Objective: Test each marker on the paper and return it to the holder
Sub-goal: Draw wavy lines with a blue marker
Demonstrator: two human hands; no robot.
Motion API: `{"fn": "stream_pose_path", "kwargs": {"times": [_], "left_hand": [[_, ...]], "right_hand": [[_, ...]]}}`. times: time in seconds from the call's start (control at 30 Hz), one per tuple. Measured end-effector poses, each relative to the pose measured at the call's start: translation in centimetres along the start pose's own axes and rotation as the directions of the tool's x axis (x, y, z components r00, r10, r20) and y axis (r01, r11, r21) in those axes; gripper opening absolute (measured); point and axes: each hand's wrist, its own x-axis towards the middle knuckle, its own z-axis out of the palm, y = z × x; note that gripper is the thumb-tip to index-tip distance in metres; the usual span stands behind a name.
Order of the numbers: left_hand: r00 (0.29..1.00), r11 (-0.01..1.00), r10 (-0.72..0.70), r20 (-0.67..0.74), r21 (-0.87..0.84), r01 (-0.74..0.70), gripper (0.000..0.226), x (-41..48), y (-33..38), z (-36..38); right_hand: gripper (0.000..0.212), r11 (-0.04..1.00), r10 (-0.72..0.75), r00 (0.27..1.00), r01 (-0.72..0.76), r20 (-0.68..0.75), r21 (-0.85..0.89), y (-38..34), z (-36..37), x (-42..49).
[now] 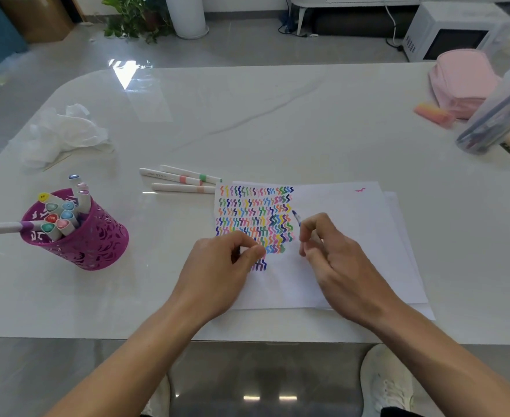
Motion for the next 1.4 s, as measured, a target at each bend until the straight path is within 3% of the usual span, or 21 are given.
{"fn": "stream_pose_path", "kwargs": {"times": [0.17,0.37,0.43,0.5,0.6,0.67,1.4], "left_hand": [[0.999,0.990,0.035,0.024,0.132,-0.038,0.012,-0.2,0.0,0.3],[0.999,0.992,0.028,0.029,0.125,-0.032,0.013,-0.1,-0.3,0.3],[0.999,0.993,0.020,0.038,0.112,-0.024,0.013,-0.1,-0.4,0.3],[0.999,0.994,0.009,0.048,0.105,-0.014,0.013,0.0,-0.5,0.3],[0.999,0.994,0.004,0.054,0.107,-0.009,0.013,0.0,-0.5,0.3],[0.999,0.995,0.002,0.053,0.103,-0.007,0.013,0.0,-0.5,0.3],[0.999,0.994,-0.014,0.049,0.110,0.009,0.014,0.0,-0.2,0.3]], "right_hand": [[0.037,0.929,0.079,0.997,-0.069,-0.012,0.362,-0.1,-0.3,0.3],[0.010,0.957,0.017,0.999,-0.008,-0.028,0.290,0.5,0.3,0.1],[0.017,0.954,0.020,0.998,-0.002,-0.058,0.299,0.5,0.4,-0.1],[0.023,0.935,0.067,0.995,-0.037,-0.075,0.352,0.5,0.6,0.1],[0.006,0.872,0.123,0.990,-0.076,-0.066,0.484,0.4,0.7,0.5],[0.007,0.848,0.139,0.987,-0.078,-0.077,0.524,0.6,0.8,0.4],[0.016,0.880,0.226,0.969,-0.159,-0.101,0.448,1.1,1.3,0.5]]}}
